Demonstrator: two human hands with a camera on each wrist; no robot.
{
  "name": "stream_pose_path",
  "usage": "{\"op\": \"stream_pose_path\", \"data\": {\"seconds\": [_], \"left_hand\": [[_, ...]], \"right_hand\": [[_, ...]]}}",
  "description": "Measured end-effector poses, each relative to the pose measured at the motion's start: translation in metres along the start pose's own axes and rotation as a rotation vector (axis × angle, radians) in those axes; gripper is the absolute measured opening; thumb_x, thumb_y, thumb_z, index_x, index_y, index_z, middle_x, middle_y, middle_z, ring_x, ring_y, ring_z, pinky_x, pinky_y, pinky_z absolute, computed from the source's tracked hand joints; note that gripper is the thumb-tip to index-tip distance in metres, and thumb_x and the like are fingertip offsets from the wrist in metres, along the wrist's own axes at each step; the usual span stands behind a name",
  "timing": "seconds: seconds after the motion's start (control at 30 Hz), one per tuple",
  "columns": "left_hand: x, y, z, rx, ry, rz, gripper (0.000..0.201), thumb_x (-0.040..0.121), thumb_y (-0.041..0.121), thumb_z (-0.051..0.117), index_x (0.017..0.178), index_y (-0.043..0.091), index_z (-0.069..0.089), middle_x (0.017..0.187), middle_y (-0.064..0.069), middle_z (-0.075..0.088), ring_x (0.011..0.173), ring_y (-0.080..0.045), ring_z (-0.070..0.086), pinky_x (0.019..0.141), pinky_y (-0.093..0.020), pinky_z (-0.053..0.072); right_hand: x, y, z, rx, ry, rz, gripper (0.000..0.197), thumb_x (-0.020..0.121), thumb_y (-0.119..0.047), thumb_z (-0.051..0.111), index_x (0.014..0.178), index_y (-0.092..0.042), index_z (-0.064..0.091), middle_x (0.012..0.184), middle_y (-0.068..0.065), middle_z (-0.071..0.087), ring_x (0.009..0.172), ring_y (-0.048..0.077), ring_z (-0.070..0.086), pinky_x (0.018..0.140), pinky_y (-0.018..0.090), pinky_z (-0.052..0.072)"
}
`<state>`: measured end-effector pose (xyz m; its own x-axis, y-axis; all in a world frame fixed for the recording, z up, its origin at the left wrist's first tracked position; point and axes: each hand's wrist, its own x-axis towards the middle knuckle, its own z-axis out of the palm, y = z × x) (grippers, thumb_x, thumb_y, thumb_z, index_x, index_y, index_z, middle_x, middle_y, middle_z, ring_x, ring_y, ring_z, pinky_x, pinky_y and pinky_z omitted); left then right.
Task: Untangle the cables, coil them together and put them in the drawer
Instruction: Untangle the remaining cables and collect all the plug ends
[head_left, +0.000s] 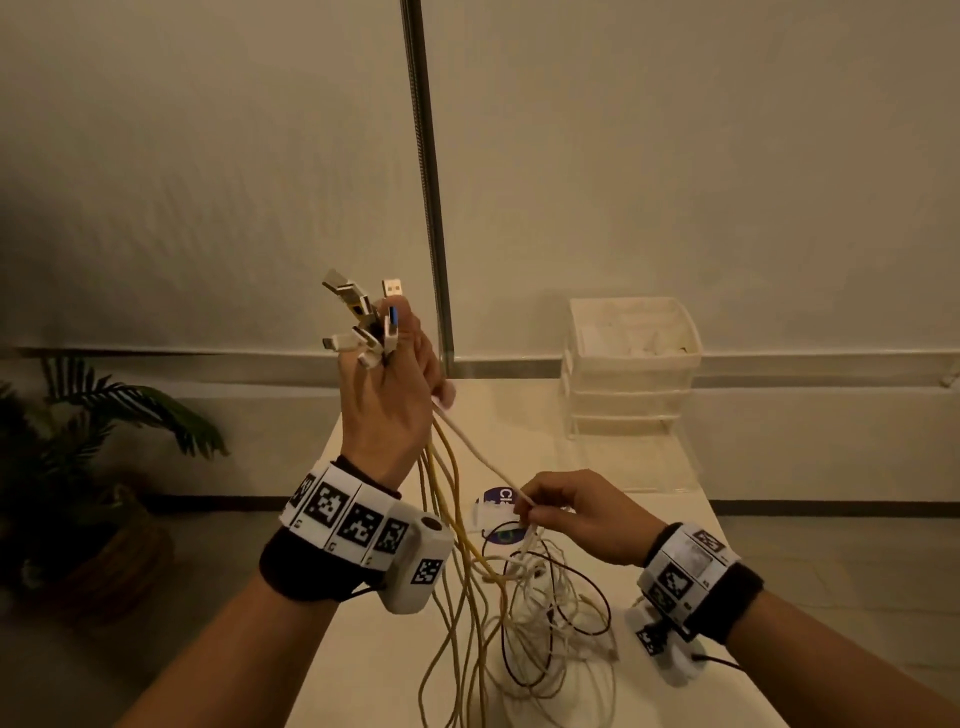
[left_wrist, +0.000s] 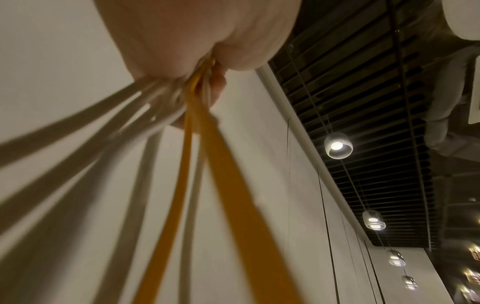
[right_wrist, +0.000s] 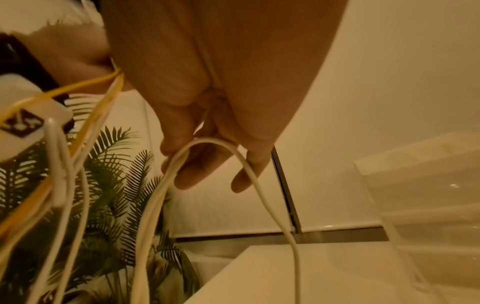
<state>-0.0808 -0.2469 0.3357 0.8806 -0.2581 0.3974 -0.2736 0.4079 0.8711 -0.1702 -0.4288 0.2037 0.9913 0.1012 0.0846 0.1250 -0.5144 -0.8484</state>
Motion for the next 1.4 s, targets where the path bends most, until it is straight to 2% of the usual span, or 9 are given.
{"op": "stream_pose_path", "data": {"seconds": [0.17, 0.43, 0.57, 0.77, 0.9, 0.97, 1.07, 1.23, 1.4], "left_hand": [[0.011, 0.013, -0.012, 0.149, 0.095, 0.075, 0.055, 0.057, 0.086, 0.049, 0.053, 0.031, 0.048, 0.045, 0.009, 0.041, 0.039, -0.005, 0.035, 0.039, -0.020, 0.029], [0.031, 0.027, -0.050, 0.488, 0.427, 0.331, 0.018, 0.086, 0.045, 0.045, 0.071, 0.035, 0.040, 0.066, 0.018, 0.043, 0.057, 0.003, 0.043, 0.059, -0.030, 0.039], [0.041, 0.043, -0.060, 0.018, 0.389, 0.292, 0.060, 0.054, 0.077, 0.070, 0.079, 0.025, 0.050, 0.066, 0.008, 0.054, 0.058, -0.010, 0.050, 0.049, -0.019, 0.045], [0.023, 0.015, -0.031, 0.374, 0.188, 0.096, 0.061, 0.062, 0.091, 0.050, 0.069, 0.031, 0.042, 0.055, 0.010, 0.044, 0.051, -0.003, 0.039, 0.049, -0.019, 0.036], [0.008, 0.011, -0.007, 0.092, -0.082, -0.011, 0.045, 0.070, 0.072, 0.057, 0.063, 0.028, 0.050, 0.048, 0.010, 0.038, 0.040, -0.003, 0.029, 0.036, -0.017, 0.026], [0.008, 0.014, -0.006, 0.026, -0.209, -0.012, 0.045, 0.065, 0.074, 0.060, 0.063, 0.030, 0.054, 0.051, 0.010, 0.037, 0.040, -0.005, 0.026, 0.036, -0.018, 0.023], [0.006, 0.012, -0.005, -0.050, -0.324, -0.051, 0.049, 0.064, 0.074, 0.065, 0.065, 0.028, 0.050, 0.054, 0.004, 0.025, 0.044, -0.013, 0.015, 0.039, -0.025, 0.014], [0.001, 0.008, 0.007, -0.066, -0.331, -0.060, 0.055, 0.064, 0.071, 0.066, 0.071, 0.022, 0.043, 0.055, 0.004, 0.024, 0.044, -0.014, 0.016, 0.039, -0.025, 0.015], [0.016, 0.045, -0.020, 0.151, -0.147, 0.183, 0.051, 0.067, 0.081, 0.054, 0.064, 0.030, 0.053, 0.048, 0.012, 0.041, 0.038, -0.002, 0.035, 0.037, -0.019, 0.028]], "right_hand": [[-0.013, 0.031, -0.002, -0.033, 0.229, 0.038, 0.019, 0.090, -0.008, 0.064, 0.088, -0.026, 0.067, 0.073, -0.008, 0.071, 0.066, 0.002, 0.066, 0.070, 0.015, 0.049], [-0.055, 0.090, -0.036, 0.533, 0.724, 0.381, 0.011, 0.093, 0.001, 0.055, 0.086, 0.009, 0.058, 0.065, 0.015, 0.051, 0.056, 0.021, 0.043, 0.055, 0.032, 0.040], [-0.082, 0.138, -0.039, 0.381, 0.810, 0.634, 0.014, 0.093, 0.001, 0.055, 0.086, 0.013, 0.055, 0.070, 0.025, 0.055, 0.049, 0.024, 0.048, 0.057, 0.045, 0.051], [-0.065, 0.126, -0.027, 0.159, 0.708, 0.573, 0.014, 0.089, -0.009, 0.064, 0.076, -0.006, 0.068, 0.068, 0.017, 0.068, 0.053, 0.026, 0.063, 0.066, 0.047, 0.056], [-0.046, 0.118, -0.027, 0.037, 0.551, 0.637, 0.017, 0.089, -0.011, 0.062, 0.073, -0.011, 0.069, 0.070, 0.010, 0.072, 0.057, 0.024, 0.069, 0.071, 0.042, 0.057], [-0.043, 0.110, -0.028, -0.190, 0.437, 0.717, 0.009, 0.091, -0.014, 0.060, 0.094, -0.015, 0.069, 0.099, 0.014, 0.073, 0.086, 0.026, 0.070, 0.085, 0.038, 0.051], [-0.032, 0.069, -0.022, -0.336, 0.424, 0.487, 0.057, 0.090, -0.020, 0.063, 0.142, -0.013, 0.040, 0.142, 0.007, 0.046, 0.128, 0.025, 0.046, 0.107, 0.034, 0.035], [0.012, -0.040, 0.027, -0.155, -0.090, 0.019, 0.026, 0.094, -0.033, 0.057, 0.119, -0.033, 0.057, 0.107, -0.016, 0.066, 0.100, -0.006, 0.058, 0.086, 0.012, 0.043], [0.012, 0.000, 0.045, 0.023, 0.031, 0.056, 0.029, 0.101, -0.026, 0.044, 0.074, -0.020, 0.055, 0.067, -0.001, 0.059, 0.063, 0.011, 0.058, 0.068, 0.031, 0.049]]}}
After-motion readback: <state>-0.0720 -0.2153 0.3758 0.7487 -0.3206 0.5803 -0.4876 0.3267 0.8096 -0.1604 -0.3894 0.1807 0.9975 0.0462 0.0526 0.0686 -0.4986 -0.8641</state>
